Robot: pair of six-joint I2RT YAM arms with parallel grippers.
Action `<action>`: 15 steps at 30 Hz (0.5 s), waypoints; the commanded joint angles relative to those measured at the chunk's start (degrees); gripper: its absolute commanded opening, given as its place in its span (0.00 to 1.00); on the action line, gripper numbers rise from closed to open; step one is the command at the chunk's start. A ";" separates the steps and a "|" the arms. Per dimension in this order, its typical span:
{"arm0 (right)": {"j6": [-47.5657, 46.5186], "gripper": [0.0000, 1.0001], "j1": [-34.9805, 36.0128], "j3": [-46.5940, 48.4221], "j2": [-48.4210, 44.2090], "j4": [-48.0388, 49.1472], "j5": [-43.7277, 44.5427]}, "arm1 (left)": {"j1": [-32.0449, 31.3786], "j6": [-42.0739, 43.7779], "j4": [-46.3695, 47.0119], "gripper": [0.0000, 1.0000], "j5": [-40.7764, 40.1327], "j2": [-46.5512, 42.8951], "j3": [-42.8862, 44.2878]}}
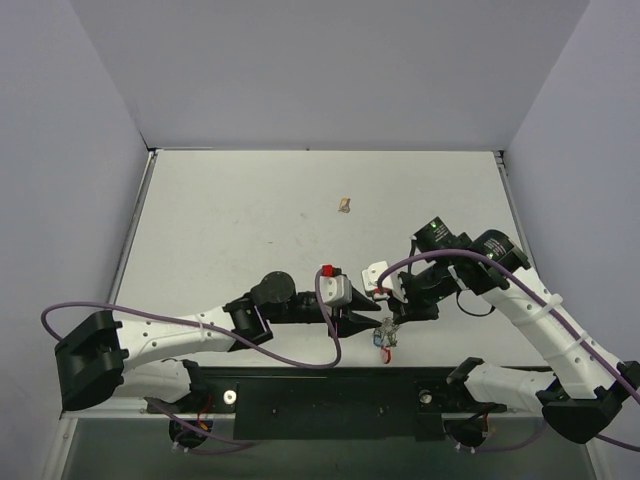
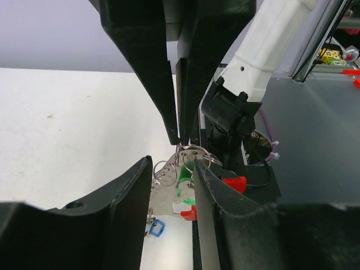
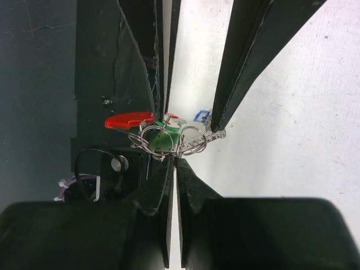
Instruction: Put the keys on the keyring
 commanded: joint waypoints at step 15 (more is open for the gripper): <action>1.57 0.00 -1.03 2.10 0.33 -0.52 -2.28 | -2.33 1.81 5.18 0.38 -2.68 4.27 2.65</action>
